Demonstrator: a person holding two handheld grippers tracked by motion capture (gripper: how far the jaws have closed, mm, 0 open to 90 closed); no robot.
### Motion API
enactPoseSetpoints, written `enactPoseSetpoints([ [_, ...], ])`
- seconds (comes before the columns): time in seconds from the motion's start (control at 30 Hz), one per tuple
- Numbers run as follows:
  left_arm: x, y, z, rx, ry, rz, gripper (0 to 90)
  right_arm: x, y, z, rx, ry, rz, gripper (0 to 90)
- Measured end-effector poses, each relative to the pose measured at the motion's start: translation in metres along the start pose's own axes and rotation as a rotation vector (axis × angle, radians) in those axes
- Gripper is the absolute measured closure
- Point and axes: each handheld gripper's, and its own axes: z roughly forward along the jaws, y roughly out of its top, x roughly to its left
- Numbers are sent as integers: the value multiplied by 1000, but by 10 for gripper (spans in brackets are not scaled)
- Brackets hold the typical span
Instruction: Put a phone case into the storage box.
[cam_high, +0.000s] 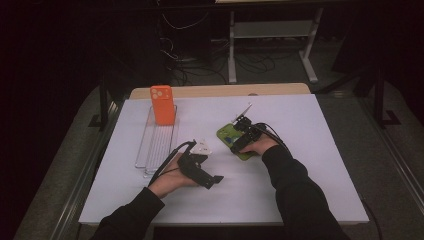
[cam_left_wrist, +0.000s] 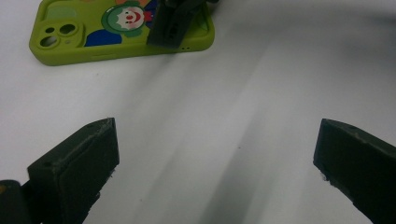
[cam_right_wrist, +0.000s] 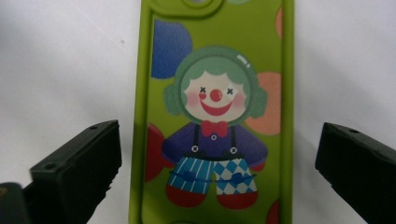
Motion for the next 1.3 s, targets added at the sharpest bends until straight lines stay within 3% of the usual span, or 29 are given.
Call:
enactPoseSetpoints([
  [0.33, 2, 0, -1, 9, 4, 20, 0, 1, -1, 4, 34, 2, -6, 108],
  [0.83, 0, -1, 1, 9, -4, 5, 0, 5, -1, 3, 55, -20, 2, 140],
  [1.2, 3, -1, 1, 4, 6, 35, 0, 4, -4, 2, 32, -14, 15, 154],
  [1.3, 2, -1, 2, -1, -2, 8, 0, 1, -8, -1, 19, -29, -4, 154],
])
